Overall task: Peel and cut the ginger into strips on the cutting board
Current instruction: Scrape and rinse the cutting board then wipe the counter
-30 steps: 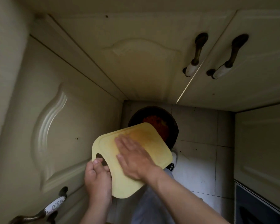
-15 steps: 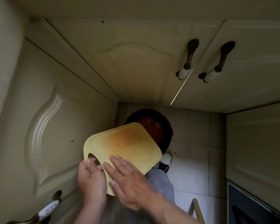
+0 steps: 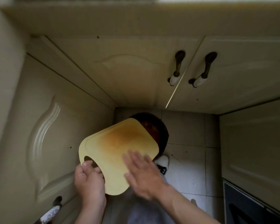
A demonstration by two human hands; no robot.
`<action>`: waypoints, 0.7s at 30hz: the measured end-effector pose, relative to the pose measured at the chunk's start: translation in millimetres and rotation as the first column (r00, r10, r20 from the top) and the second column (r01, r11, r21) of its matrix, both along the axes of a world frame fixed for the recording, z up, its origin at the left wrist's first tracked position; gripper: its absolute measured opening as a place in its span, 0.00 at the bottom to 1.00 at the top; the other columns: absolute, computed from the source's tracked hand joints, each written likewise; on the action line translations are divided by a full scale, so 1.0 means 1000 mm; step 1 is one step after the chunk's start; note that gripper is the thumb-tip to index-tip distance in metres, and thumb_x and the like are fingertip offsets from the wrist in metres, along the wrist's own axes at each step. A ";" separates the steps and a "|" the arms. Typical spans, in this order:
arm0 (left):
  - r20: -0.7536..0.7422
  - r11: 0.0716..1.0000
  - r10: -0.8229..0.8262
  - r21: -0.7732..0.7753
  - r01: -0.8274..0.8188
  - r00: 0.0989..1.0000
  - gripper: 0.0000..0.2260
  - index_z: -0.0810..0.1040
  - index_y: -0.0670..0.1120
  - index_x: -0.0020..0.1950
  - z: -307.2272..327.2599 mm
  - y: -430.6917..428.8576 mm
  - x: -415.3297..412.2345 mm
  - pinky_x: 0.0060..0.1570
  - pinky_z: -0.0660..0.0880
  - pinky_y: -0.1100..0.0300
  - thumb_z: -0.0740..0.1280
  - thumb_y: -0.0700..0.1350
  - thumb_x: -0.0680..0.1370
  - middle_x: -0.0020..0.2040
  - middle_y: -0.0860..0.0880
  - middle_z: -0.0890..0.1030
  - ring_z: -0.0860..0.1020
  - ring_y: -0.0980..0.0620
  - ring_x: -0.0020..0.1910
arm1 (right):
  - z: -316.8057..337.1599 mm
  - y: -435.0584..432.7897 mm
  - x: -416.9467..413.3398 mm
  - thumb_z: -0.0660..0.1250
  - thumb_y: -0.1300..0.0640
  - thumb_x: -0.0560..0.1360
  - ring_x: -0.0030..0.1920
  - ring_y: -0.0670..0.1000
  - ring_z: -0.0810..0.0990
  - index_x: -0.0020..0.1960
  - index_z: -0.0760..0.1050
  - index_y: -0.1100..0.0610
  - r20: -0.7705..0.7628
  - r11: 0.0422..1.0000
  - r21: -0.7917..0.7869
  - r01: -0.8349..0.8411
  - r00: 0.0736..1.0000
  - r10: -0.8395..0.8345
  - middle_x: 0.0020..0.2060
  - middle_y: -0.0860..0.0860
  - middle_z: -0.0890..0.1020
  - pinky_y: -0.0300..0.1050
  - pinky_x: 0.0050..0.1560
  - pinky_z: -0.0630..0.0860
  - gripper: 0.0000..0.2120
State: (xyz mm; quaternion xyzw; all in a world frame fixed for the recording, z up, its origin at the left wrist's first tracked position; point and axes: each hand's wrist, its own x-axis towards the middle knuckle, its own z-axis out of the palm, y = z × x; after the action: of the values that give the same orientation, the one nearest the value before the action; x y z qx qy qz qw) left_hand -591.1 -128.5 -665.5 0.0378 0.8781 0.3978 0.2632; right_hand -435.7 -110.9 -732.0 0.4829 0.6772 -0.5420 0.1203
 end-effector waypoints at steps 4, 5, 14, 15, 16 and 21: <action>-0.040 0.999 -0.029 -0.020 0.028 0.999 0.11 0.75 0.46 0.52 0.012 -0.002 -0.007 0.38 0.75 0.54 0.55 0.48 0.86 0.38 0.42 0.81 0.78 0.44 0.35 | -0.030 0.045 0.042 0.42 0.39 0.86 0.85 0.58 0.50 0.86 0.45 0.56 0.482 0.898 -0.184 0.400 0.833 -0.272 0.86 0.55 0.49 0.57 0.83 0.50 0.34; -0.029 0.999 -0.047 -0.017 0.047 0.998 0.11 0.75 0.47 0.52 0.016 -0.002 -0.008 0.41 0.77 0.51 0.55 0.49 0.86 0.39 0.42 0.82 0.80 0.43 0.37 | -0.016 0.044 0.044 0.43 0.40 0.87 0.85 0.57 0.49 0.86 0.44 0.55 0.430 0.947 -0.130 0.293 0.877 -0.212 0.86 0.55 0.48 0.54 0.83 0.48 0.33; 0.044 0.985 -0.171 0.011 0.171 0.984 0.12 0.77 0.51 0.45 0.087 0.007 0.037 0.48 0.80 0.42 0.58 0.52 0.84 0.36 0.44 0.84 0.83 0.41 0.40 | 0.092 0.008 0.045 0.43 0.38 0.85 0.85 0.57 0.43 0.86 0.43 0.52 0.362 0.976 -0.116 0.182 0.923 -0.129 0.85 0.53 0.42 0.60 0.82 0.45 0.34; 0.038 0.983 -0.179 0.034 0.178 0.983 0.13 0.77 0.50 0.45 0.101 0.010 0.039 0.47 0.80 0.43 0.58 0.52 0.84 0.36 0.43 0.84 0.83 0.40 0.39 | 0.100 0.015 0.058 0.43 0.39 0.85 0.85 0.59 0.45 0.86 0.44 0.55 0.448 0.954 -0.119 0.276 0.872 -0.196 0.85 0.55 0.43 0.61 0.82 0.48 0.35; 0.040 0.981 -0.190 0.052 0.188 0.981 0.13 0.77 0.49 0.44 0.115 0.014 0.040 0.45 0.80 0.44 0.59 0.51 0.84 0.36 0.41 0.83 0.83 0.40 0.39 | 0.109 0.020 0.071 0.44 0.39 0.85 0.85 0.60 0.48 0.86 0.43 0.56 0.464 0.931 -0.098 0.351 0.844 -0.269 0.85 0.56 0.45 0.60 0.82 0.51 0.35; 0.152 0.919 -0.329 0.279 0.279 0.932 0.13 0.77 0.42 0.47 0.184 0.028 0.049 0.31 0.72 0.57 0.59 0.47 0.85 0.32 0.38 0.77 0.75 0.45 0.28 | 0.197 0.031 0.118 0.49 0.39 0.85 0.81 0.58 0.60 0.86 0.46 0.50 0.377 0.891 0.062 0.450 0.816 -0.438 0.84 0.54 0.56 0.54 0.78 0.62 0.33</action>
State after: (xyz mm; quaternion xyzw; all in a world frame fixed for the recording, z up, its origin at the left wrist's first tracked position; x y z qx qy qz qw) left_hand -542.2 -101.0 -481.6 0.1682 0.7734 0.4623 0.3999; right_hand -317.3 -80.2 -535.3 0.7214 0.5011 -0.4607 0.1271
